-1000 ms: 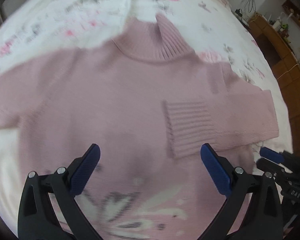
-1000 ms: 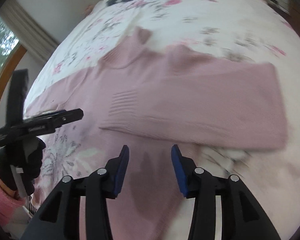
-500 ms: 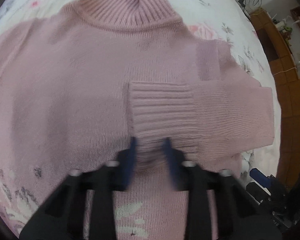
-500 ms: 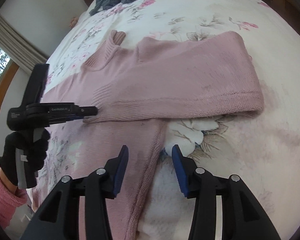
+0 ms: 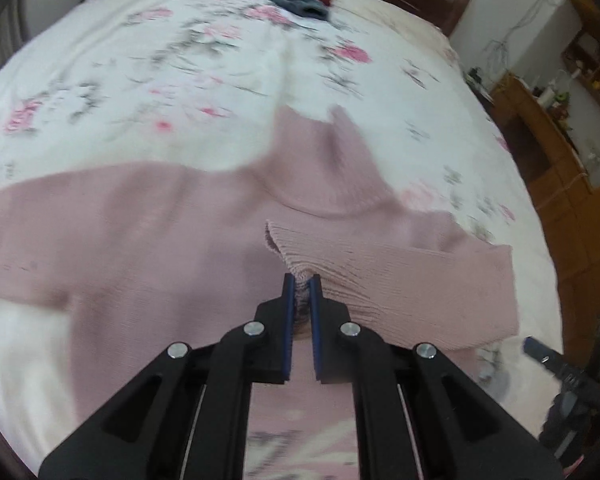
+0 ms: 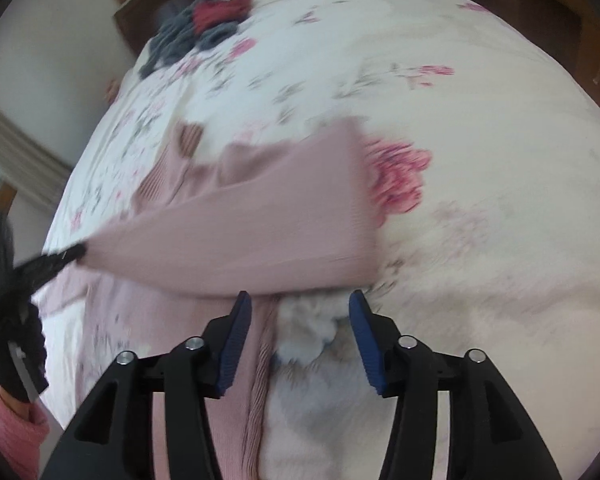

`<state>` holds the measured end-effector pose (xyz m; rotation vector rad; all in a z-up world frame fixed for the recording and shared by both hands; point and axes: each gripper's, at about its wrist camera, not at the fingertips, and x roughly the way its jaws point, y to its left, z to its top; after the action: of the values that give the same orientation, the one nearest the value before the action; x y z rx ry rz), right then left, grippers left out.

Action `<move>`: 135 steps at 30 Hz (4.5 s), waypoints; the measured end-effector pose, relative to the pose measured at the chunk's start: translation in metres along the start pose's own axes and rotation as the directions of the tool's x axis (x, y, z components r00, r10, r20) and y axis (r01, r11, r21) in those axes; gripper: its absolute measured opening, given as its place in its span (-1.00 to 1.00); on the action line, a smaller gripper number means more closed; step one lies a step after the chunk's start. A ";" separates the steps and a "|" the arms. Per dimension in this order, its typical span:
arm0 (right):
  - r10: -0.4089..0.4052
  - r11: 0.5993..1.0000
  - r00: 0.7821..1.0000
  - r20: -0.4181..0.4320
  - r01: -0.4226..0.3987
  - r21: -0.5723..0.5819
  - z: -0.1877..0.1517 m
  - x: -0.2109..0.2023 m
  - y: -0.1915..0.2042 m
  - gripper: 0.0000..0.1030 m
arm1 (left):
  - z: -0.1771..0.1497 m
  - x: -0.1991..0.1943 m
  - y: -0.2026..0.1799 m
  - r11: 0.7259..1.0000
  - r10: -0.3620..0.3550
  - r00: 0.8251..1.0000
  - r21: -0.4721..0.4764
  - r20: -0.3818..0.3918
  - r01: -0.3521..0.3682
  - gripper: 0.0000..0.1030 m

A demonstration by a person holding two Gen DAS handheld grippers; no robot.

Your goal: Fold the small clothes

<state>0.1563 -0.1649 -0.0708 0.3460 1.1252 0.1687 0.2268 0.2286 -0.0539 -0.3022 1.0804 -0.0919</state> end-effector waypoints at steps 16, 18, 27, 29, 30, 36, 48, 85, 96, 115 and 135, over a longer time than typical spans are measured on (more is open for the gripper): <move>-0.019 0.998 0.986 -0.163 0.029 0.059 0.024 0.085 0.006 -0.44 | 0.000 0.043 0.093 0.973 0.231 0.969 0.012 -0.087 -0.231 -0.89; -0.039 0.997 0.984 -0.171 0.049 0.051 0.022 0.089 0.008 -0.44 | -0.005 0.059 0.098 0.966 0.258 0.958 0.023 -0.122 -0.257 -0.88; -0.129 0.988 0.990 -0.049 0.125 -0.089 0.029 0.048 0.057 -0.12 | 0.003 0.018 0.099 0.962 0.273 0.962 -0.010 -0.023 -0.273 -0.79; -0.094 0.989 0.995 -0.039 0.089 -0.115 0.029 0.044 0.075 -0.12 | 0.003 0.009 0.082 0.969 0.245 0.970 0.027 0.002 -0.245 -0.74; -0.071 0.990 0.996 -0.061 0.063 -0.124 0.027 0.049 0.085 -0.12 | 0.003 0.010 0.074 0.973 0.227 0.974 0.044 -0.004 -0.227 -0.69; -0.076 0.986 0.987 -0.144 0.053 -0.157 0.017 0.093 0.113 -0.13 | -0.016 0.050 0.046 0.981 0.182 0.977 0.083 -0.109 -0.174 -0.60; -0.105 0.990 0.977 -0.187 0.084 -0.115 0.014 0.123 0.104 -0.13 | -0.018 0.072 0.067 0.988 0.154 0.973 0.025 -0.173 -0.152 -0.61; -0.060 0.923 0.955 -0.290 -0.058 -0.381 -0.081 0.149 0.229 0.11 | -0.038 -0.114 0.482 0.672 0.266 0.952 -0.737 0.152 -0.070 -0.76; -0.055 0.922 0.961 -0.271 -0.055 -0.384 -0.083 0.135 0.225 0.11 | -0.004 -0.147 0.391 0.849 0.280 0.919 -0.520 0.279 -0.101 -0.85; -0.033 0.947 0.975 -0.222 -0.041 -0.319 -0.071 0.111 0.183 0.11 | 0.006 -0.052 0.158 0.985 -0.026 0.964 -0.161 0.266 0.070 -0.85; 0.008 0.958 0.966 -0.259 -0.082 -0.276 -0.055 0.114 0.190 0.11 | -0.045 -0.005 0.153 0.970 -0.176 0.983 -0.163 0.053 0.183 -0.12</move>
<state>0.1627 0.0576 -0.1222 0.0932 1.3281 0.4211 0.1736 0.3667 -0.1135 -0.5514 1.0229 -0.1568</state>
